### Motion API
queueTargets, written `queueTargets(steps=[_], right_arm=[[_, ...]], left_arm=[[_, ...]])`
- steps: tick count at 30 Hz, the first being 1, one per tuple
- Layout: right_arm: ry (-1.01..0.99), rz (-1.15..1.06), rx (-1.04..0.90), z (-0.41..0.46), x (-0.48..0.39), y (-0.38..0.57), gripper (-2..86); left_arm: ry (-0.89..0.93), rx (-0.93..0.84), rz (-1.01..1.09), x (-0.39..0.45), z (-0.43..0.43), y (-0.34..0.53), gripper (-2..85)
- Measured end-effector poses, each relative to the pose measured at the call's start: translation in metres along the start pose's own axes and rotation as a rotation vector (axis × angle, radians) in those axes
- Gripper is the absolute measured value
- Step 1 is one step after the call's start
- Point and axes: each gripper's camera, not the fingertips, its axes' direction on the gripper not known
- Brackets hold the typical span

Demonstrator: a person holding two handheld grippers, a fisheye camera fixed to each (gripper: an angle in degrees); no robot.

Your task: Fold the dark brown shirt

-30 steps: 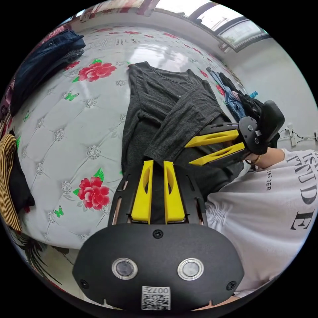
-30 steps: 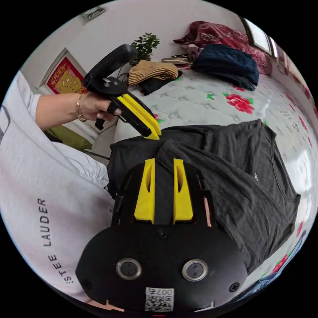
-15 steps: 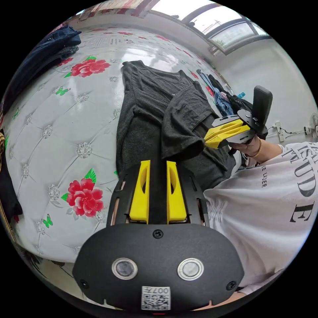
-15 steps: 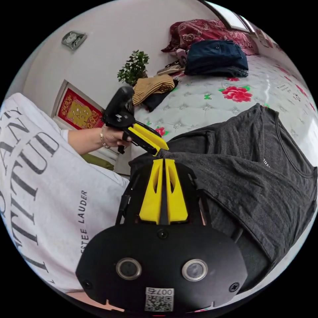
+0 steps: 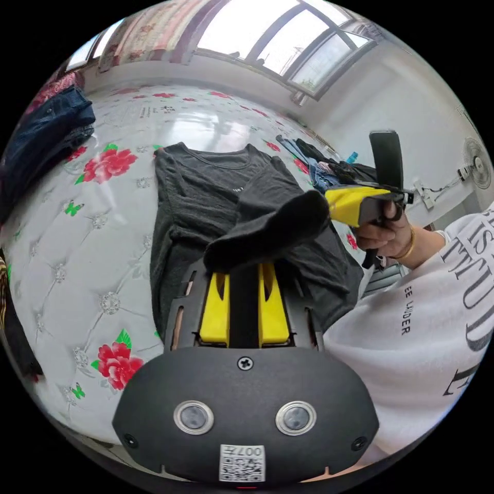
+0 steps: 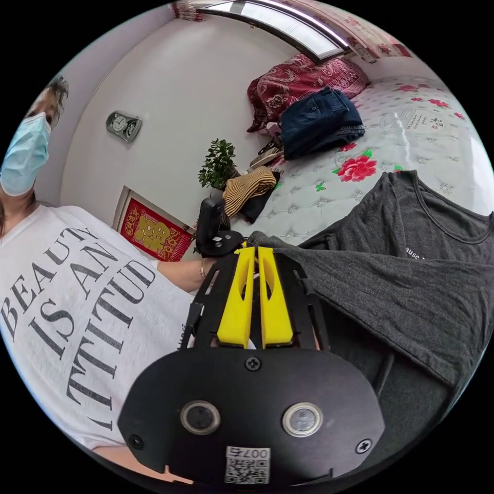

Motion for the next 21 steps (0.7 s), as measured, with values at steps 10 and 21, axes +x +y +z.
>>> queueTargets(steps=[10,21], right_arm=[[0.21,-0.015,-0.339,0.122,0.0,0.007,1.6],[0.292,0.033,-0.319,0.11,-0.023,0.03,5.3]], left_arm=[[-0.174,-0.108,-0.155,-0.033,0.0,0.055,0.2],[-0.159,-0.111,-0.118,0.001,0.023,0.031,5.8]])
